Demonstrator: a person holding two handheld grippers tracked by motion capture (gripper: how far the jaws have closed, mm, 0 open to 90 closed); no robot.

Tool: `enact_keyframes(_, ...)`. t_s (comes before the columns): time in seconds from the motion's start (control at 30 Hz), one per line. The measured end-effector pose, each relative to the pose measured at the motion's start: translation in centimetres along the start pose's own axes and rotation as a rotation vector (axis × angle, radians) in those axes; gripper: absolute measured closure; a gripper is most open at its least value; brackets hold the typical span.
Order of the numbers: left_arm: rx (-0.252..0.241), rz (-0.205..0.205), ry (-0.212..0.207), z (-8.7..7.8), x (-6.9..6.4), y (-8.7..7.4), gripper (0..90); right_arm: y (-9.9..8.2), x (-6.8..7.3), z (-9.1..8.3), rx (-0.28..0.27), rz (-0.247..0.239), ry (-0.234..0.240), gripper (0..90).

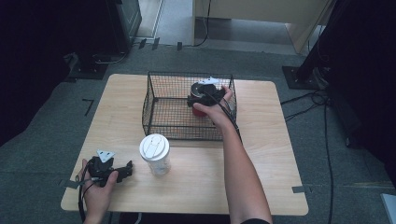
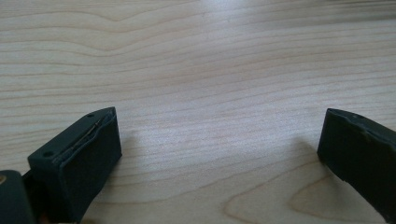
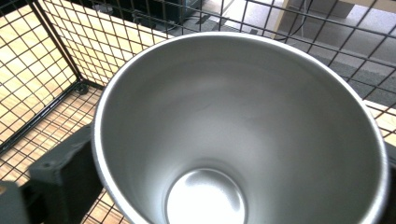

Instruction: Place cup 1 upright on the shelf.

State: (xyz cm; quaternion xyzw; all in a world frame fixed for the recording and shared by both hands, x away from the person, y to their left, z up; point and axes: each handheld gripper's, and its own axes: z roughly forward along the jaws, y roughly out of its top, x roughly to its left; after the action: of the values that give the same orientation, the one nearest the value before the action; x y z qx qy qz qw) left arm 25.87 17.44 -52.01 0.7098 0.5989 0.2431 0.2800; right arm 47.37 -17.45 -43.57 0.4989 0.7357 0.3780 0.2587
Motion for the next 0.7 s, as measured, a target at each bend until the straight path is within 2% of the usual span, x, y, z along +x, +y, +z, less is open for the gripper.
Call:
enact_keyframes(0.23, -0.002, -0.002, 0.000, 0.0, 0.0, 0.0, 0.2, 0.3, 0.3, -0.4, -0.022, -0.032, -0.018, 0.0)
enact_keyframes(0.3, -0.001, -0.002, 0.000, 0.0, 0.0, 0.0, 0.2, 0.3, 0.4, -0.5, -0.027, -0.049, -0.039, 0.0)
enact_keyframes(0.43, 0.000, 0.000, 0.000, 0.0, 0.0, 0.0, 0.2, 0.7, 0.2, -1.1, -0.051, -0.047, -0.045, 0.0)
enact_keyframes(0.57, 0.000, 0.000, 0.001, 0.0, 0.0, 0.0, 0.2, 1.3, -0.3, -2.2, -0.120, -0.027, -0.044, 0.0)
enact_keyframes(0.6, -0.001, 0.000, 0.001, 0.0, 0.0, 0.0, 0.2, 1.7, -0.5, -2.9, -0.152, -0.020, -0.024, 0.0)
enact_keyframes(0.7, -0.002, -0.002, 0.001, 0.0, 0.0, 0.0, 0.2, 2.2, -0.5, -3.6, -0.181, -0.023, -0.016, 0.0)
